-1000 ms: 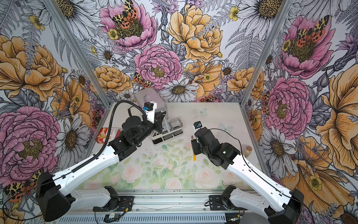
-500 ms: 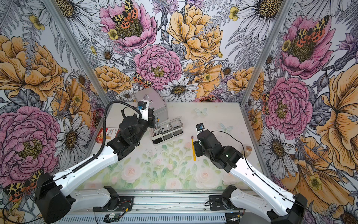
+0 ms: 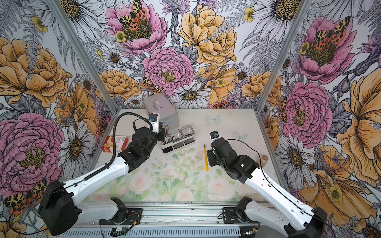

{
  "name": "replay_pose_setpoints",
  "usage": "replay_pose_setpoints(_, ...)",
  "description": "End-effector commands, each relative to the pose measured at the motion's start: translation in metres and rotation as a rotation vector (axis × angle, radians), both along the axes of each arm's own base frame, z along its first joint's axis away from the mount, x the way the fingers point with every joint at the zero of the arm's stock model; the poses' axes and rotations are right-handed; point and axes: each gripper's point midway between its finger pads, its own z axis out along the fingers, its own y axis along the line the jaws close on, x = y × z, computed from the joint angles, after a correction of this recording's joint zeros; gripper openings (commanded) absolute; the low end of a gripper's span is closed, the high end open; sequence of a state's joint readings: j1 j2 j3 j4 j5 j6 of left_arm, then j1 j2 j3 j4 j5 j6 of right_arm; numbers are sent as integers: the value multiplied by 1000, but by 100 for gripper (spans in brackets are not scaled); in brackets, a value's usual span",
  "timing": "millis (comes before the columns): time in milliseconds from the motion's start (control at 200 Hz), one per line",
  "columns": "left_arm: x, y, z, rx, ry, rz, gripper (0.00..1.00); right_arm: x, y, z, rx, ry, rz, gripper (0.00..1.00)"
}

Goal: Place the toothbrush into the toothbrush holder
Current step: Place the toothbrush in the toothbrush holder.

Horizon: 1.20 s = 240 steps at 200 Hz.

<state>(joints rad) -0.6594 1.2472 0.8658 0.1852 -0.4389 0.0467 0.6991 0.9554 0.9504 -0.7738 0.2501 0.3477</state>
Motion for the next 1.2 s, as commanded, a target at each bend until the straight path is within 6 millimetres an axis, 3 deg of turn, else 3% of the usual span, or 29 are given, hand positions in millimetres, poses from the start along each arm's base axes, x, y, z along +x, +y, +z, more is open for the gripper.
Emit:
replay_pose_setpoints(0,2,8,-3,-43,-8,36,0,0,-1,-1,6,0,2,51)
replay_pose_setpoints(315,5,6,-28,-67,3,28,0,4,3,-2,1,12,4,51)
replay_pose_setpoints(560,10,-6,-53,-64,-13,-23,0,8,10,-1,18,31,15,51)
replay_pose_setpoints(1196,13,-15,-79,-58,-1,-53,0,10,9,-2,24,41,12,51)
